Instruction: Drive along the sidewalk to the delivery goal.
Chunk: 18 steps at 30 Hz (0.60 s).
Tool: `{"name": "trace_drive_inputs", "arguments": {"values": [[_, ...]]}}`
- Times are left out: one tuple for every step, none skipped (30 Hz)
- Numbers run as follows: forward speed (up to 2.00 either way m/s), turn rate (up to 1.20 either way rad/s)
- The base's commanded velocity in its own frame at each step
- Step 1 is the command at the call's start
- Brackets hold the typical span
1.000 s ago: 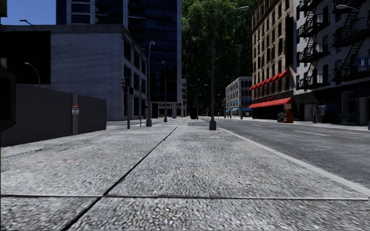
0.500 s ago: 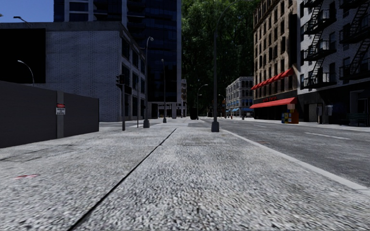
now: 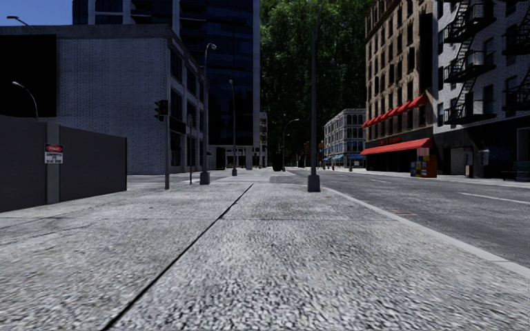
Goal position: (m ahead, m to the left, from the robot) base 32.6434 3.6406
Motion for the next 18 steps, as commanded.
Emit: {"name": "trace_drive_inputs", "arguments": {"values": [[2.00, 0.00], [2.00, 0.00], [2.00, 0.00], [2.00, 0.00], [2.00, 0.00], [2.00, 0.00], [2.00, 0.00], [2.00, 0.00], [2.00, 0.00], [2.00, 0.00], [2.00, 0.00], [2.00, 0.00], [2.00, 0.00], [2.00, 0.00], [2.00, 0.03], [2.00, 0.14], [2.00, 0.61], [2.00, 0.61]]}}
